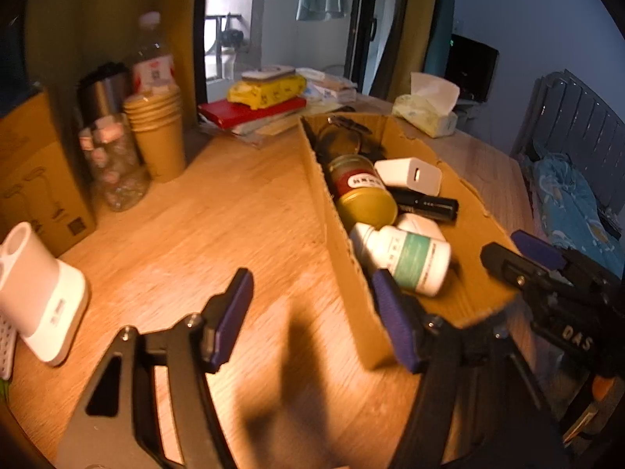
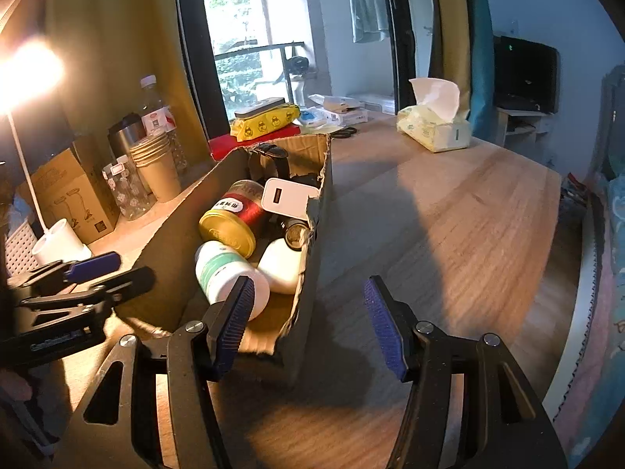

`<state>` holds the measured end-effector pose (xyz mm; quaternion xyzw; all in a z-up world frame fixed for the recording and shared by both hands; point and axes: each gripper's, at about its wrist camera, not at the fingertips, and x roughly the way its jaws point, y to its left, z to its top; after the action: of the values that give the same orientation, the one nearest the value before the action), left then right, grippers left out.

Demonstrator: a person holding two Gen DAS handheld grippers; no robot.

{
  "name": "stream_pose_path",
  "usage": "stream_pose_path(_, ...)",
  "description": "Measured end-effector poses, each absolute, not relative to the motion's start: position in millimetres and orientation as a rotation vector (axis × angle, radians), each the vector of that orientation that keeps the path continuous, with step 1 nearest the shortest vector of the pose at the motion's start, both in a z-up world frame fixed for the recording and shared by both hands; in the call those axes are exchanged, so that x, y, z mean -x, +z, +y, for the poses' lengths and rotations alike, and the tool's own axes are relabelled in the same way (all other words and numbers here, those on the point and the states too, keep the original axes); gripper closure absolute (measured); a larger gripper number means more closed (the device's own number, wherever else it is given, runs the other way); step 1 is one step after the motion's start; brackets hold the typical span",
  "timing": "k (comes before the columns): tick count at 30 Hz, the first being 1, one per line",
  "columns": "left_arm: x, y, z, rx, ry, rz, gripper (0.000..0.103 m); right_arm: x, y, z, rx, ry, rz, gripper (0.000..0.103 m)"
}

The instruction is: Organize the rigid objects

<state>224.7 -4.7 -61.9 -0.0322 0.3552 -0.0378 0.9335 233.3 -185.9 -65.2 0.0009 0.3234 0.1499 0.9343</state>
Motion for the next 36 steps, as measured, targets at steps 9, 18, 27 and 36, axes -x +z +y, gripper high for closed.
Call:
stream_pose_path(9, -171, -39, 8, 0.05, -0.053, 0.637, 0.033, -192, -54, -184, -0.006, 0.263, 0.63, 0.041)
stream_pose_path(18, -121, -14, 19, 0.069, -0.068, 0.551, 0.022, -140, -35, -174, 0.02, 0.226, 0.583, 0.041)
stream_pose_path(27, -84, 5, 24, 0.112, -0.074, 0.482, 0.012, -81, -5, -171, 0.057, 0.177, 0.493, 0.041)
stream_pose_path(36, -45, 35, 22, 0.113, -0.091, 0.357, 0.008, -36, 24, -168, 0.065, 0.133, 0.397, 0.041)
